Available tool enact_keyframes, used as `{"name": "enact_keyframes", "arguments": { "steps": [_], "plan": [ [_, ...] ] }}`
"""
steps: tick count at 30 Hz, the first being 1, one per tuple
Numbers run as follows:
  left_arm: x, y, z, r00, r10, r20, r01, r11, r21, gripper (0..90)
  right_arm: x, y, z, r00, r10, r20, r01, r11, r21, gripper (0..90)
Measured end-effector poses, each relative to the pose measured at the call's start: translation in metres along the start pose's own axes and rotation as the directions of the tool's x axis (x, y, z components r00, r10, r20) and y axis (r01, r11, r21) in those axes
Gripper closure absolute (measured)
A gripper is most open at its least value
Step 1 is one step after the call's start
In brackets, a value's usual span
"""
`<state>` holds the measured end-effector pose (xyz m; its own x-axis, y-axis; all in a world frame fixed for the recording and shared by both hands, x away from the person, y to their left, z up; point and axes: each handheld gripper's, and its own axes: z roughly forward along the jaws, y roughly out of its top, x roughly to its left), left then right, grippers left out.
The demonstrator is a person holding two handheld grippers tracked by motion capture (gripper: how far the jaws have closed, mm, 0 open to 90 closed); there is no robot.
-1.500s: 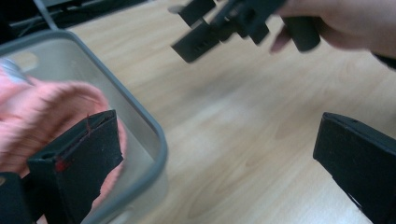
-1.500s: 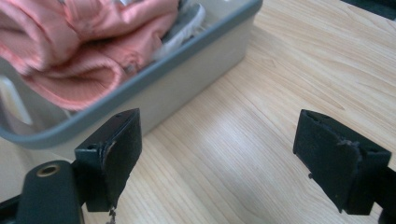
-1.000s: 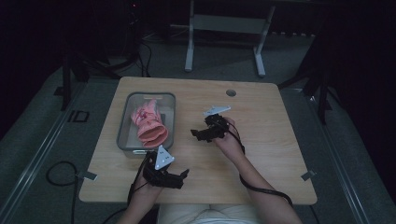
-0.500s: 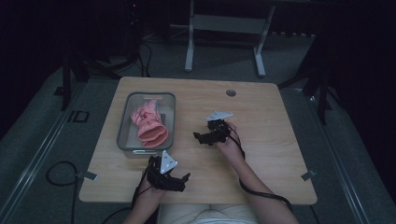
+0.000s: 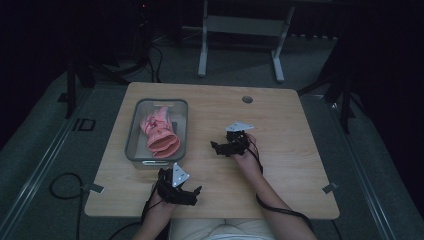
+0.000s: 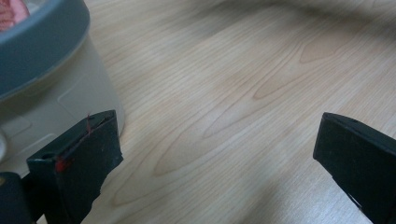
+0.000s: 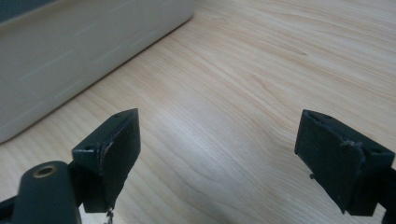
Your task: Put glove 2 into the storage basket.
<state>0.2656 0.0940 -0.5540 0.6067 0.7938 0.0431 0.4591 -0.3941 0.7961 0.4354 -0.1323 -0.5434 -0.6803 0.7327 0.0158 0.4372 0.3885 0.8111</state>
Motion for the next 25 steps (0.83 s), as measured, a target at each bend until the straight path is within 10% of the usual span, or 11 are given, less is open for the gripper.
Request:
{"name": "enact_keyframes", "arguments": {
  "steps": [25],
  "plan": [
    [-0.003,-0.004,0.001,0.9996,0.025,-0.011,-0.025,0.9996,0.012,0.4,-0.006,-0.014,0.005,0.9993,-0.008,0.036,0.008,1.000,-0.009,14.1]
  ]
}}
